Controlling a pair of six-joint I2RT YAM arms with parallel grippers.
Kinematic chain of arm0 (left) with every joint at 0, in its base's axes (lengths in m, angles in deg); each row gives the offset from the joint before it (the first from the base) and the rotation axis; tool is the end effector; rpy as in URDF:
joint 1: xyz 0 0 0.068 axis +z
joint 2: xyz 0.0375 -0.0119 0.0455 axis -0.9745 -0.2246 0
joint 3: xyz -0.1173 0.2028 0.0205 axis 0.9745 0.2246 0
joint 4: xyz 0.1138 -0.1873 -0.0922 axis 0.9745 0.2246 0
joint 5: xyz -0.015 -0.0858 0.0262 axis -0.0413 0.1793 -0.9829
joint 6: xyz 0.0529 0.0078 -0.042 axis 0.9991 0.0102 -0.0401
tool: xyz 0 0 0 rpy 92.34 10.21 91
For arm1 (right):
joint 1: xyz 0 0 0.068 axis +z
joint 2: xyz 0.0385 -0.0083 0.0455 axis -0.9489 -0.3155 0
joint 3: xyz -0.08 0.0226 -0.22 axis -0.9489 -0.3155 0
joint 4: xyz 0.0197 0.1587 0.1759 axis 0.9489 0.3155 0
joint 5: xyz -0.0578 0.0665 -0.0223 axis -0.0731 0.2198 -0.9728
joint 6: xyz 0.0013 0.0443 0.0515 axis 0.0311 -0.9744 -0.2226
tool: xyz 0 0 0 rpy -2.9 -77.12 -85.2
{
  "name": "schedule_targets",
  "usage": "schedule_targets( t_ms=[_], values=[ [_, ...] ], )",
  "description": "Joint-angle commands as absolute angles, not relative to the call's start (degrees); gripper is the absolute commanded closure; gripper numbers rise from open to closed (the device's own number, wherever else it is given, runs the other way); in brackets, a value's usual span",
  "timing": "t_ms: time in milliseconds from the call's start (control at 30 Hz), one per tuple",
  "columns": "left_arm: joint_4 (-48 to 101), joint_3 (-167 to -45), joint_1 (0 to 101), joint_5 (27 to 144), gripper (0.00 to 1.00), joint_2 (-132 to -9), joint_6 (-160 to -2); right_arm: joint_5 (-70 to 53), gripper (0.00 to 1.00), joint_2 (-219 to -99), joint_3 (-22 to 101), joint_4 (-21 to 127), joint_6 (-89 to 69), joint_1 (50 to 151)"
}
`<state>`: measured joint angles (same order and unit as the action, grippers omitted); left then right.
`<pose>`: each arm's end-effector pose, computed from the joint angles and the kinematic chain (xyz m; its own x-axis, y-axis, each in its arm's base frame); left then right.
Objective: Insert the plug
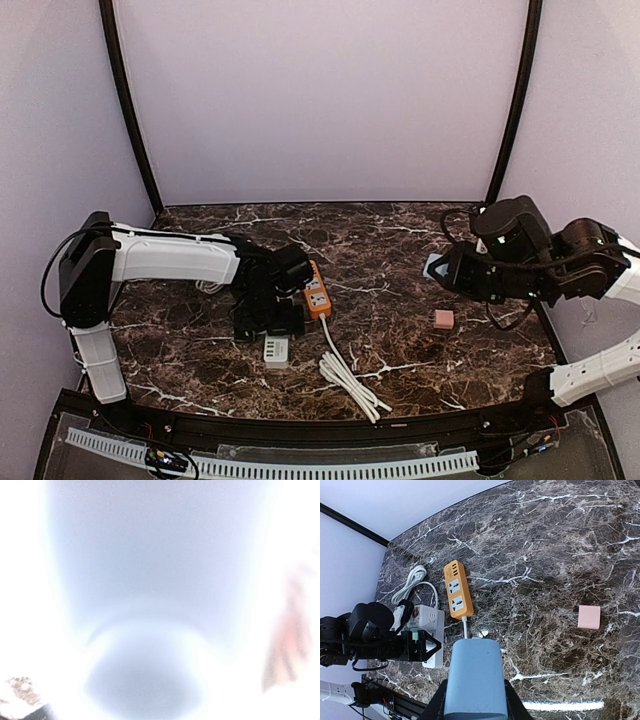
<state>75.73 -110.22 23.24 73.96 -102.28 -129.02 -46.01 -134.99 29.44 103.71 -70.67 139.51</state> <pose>0.1991 -0.2662 0.1395 -0.9813 -0.1170 -0.1525 -0.0951 0.9850 -0.1439 0.0984 0.1704 0.3119 -0.7126 0.3754 -0.5928 -0.0186 0.8344 0.5508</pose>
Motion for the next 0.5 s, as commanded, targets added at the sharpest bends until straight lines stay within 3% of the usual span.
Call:
schedule_targets(
  t_ms=[0, 467],
  values=[
    [82.49, -112.35, 23.3, 73.25, 0.01, -95.54, -128.83, -43.01, 1.0, -135.78, 32.56, 104.91, -67.93, 140.0],
    [89.6, -111.42, 23.26, 61.94, 0.01, -77.0, -124.22, -25.96, 1.0, -145.34, 43.34, 105.7, -58.69, 135.0]
  ],
)
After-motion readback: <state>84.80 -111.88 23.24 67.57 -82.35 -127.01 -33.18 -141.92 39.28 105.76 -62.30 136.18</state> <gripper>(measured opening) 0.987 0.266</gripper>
